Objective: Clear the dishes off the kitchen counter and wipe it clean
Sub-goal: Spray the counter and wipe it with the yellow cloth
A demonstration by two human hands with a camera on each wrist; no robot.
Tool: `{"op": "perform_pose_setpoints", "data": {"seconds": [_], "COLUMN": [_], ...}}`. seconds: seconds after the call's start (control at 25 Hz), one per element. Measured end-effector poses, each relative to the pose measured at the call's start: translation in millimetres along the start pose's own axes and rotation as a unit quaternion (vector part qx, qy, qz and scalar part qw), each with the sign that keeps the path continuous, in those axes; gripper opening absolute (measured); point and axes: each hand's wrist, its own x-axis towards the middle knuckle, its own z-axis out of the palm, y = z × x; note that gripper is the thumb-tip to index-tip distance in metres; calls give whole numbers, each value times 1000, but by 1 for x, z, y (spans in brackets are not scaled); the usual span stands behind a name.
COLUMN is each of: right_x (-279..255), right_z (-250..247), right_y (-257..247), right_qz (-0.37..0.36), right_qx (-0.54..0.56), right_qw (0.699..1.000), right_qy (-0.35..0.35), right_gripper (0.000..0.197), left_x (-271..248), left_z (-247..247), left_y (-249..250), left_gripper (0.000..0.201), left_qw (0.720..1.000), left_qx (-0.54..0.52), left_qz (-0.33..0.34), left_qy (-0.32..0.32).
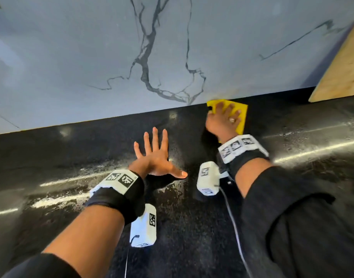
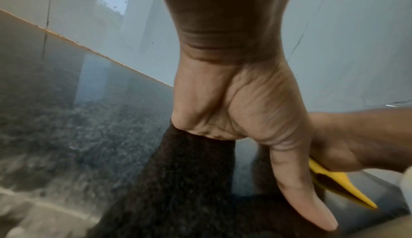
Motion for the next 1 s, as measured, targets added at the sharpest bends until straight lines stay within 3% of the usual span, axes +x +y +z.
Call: {"op": "perform_pose_setpoints", "data": {"seconds": [0.12,0.2,0.28,0.32,0.4,0.48,0.52,0.6,0.68,0.76,0.8,0.88,1.0], "right_x": [-52,-62,-34,-14,20,28,19,-16,-69,-106,-113,-113,-123], "right_z": [46,48,24,11,-15,-27,-22,-1,18,26,22,6,-14], "right_y": [-55,-46,-7,18,65,80,73,50,38,63,83,134,186], "right_qz": [-173,-303,-368,-354,-229,-97,-83,-143,-267,-343,-343,-267,-54], "right_qx": [-25,-68,-121,-149,-153,-117,-99,-101,-116,-137,-128,-94,-66], "right_qw": [983,946,919,922,961,988,991,985,956,928,930,959,994], "right_qy": [-55,-89,-74,-45,8,29,23,0,-30,-44,-40,10,63], "right_gripper": [64,57,54,54,56,57,58,59,57,54,54,59,53], "left_x": [2,4,3,2,2,2,1,0,0,1,0,-1,-6], "left_z": [-4,-7,-6,-6,-3,-4,-5,-5,-5,-4,-2,-1,6], "left_y": [2,2,1,0,-1,-1,1,3,1,1,2,1,-3], "left_gripper": [150,151,153,154,155,156,156,156,154,153,153,154,155], "left_qw": [1000,999,999,1000,1000,1000,1000,1000,1000,1000,1000,1000,997], "left_qx": [17,30,26,18,4,-3,-2,6,12,17,15,3,-30], "left_qz": [-12,-14,-13,-10,3,6,5,3,-5,-8,-6,2,29], "left_qy": [-11,-13,-18,-18,-15,-14,-17,-15,-8,4,8,18,70]}}
